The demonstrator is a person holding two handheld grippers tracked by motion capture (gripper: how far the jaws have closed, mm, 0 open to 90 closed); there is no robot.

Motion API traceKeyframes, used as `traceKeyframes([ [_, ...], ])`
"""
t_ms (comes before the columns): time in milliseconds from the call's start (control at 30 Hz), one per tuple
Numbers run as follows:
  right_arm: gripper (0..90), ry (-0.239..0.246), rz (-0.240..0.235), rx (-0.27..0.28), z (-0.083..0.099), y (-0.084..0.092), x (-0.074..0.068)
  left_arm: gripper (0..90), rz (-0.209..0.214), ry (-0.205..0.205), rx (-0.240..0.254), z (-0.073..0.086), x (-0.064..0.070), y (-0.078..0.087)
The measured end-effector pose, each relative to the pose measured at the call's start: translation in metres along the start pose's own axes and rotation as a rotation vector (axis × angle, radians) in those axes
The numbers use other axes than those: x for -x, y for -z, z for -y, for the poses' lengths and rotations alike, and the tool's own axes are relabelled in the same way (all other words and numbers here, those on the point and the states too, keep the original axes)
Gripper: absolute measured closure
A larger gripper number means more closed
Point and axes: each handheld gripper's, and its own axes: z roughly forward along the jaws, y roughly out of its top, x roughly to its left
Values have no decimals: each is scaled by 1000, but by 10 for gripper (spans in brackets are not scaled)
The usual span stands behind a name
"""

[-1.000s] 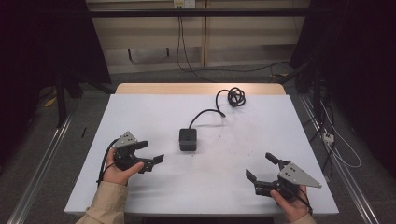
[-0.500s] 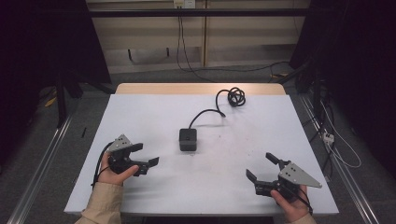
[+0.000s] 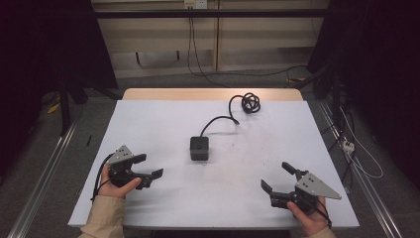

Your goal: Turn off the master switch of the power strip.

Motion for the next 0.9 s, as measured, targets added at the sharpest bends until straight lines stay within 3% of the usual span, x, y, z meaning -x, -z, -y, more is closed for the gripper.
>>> traceKeyframes([
  [900, 67, 0, -1, -1, 0, 0, 0, 74, -23, -5, -3, 15, -6, 13],
])
